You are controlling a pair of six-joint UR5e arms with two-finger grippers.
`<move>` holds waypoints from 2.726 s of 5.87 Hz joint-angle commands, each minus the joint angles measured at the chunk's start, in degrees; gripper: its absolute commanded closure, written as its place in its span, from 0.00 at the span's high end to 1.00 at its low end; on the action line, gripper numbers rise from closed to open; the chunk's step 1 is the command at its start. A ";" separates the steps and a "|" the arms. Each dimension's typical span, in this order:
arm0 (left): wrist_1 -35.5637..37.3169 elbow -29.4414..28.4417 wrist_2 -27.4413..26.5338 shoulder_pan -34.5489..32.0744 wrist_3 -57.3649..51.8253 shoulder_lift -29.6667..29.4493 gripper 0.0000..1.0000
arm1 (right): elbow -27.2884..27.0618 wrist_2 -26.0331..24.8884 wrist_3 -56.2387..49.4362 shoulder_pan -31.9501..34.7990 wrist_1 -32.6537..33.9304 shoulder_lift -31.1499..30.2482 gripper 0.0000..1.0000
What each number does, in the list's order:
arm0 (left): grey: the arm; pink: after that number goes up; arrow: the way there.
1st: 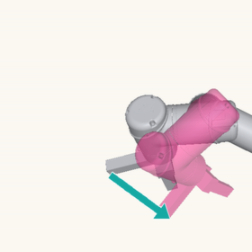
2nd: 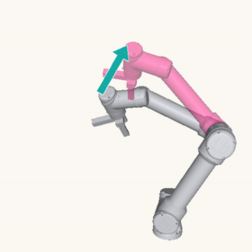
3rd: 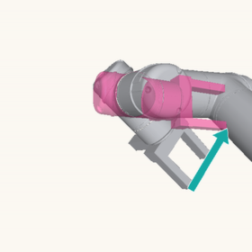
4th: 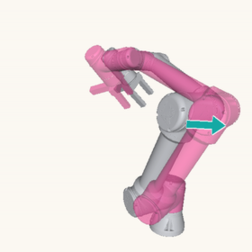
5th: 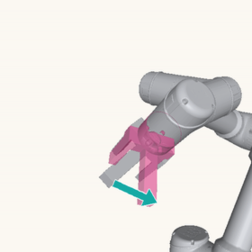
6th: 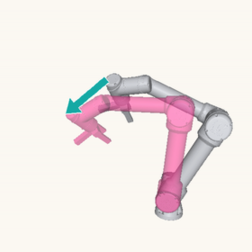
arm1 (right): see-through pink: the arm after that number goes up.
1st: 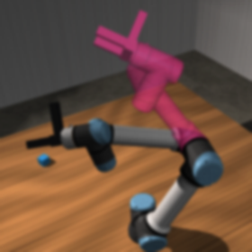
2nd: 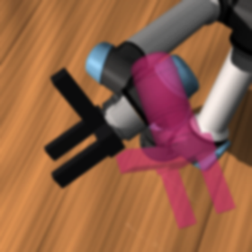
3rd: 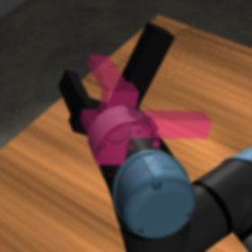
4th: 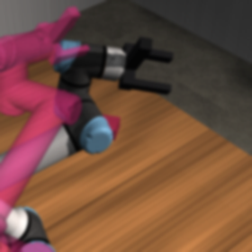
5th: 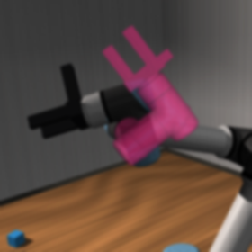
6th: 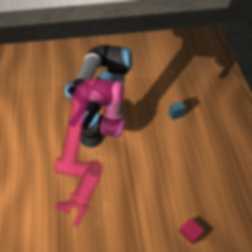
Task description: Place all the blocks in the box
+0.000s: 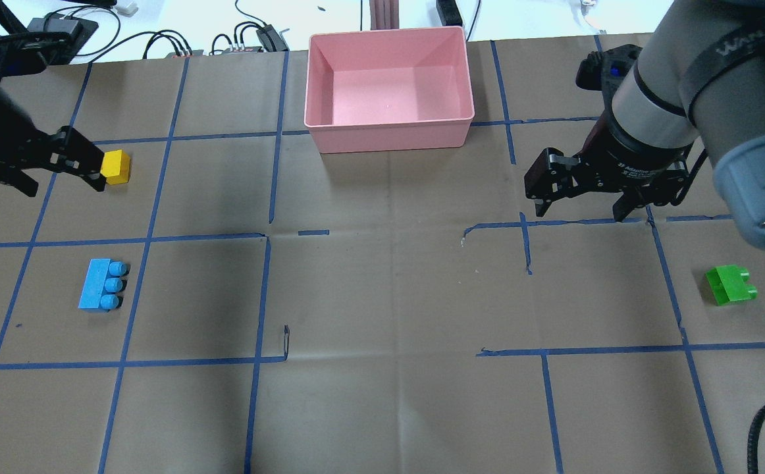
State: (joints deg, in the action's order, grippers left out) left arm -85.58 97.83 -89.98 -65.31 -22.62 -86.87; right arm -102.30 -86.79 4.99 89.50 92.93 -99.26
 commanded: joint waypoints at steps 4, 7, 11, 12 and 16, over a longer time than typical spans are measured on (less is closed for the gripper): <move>7.82 12.62 0.15 14.68 -14.02 -0.49 0.97 | 3.94 0.75 -11.76 -18.70 -1.42 0.12 1.00; 24.81 23.18 1.02 14.42 -13.77 -3.46 0.97 | 9.01 0.66 -12.28 -27.52 -6.04 9.73 1.00; 41.98 26.36 1.21 13.89 -13.33 -17.45 0.98 | -4.53 -3.57 -40.27 -31.03 21.74 14.97 1.00; 41.99 26.45 4.25 13.89 -13.24 -18.33 0.98 | -6.75 -3.21 -42.50 -34.62 22.55 15.14 0.99; 43.91 25.66 4.46 12.58 -12.44 -19.65 0.98 | -14.58 -3.21 -47.53 -37.82 33.71 20.50 0.98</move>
State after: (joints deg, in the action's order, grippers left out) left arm -42.69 123.73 -85.26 -52.59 -34.90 -106.47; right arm -114.70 -90.05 -42.32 52.12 125.46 -79.24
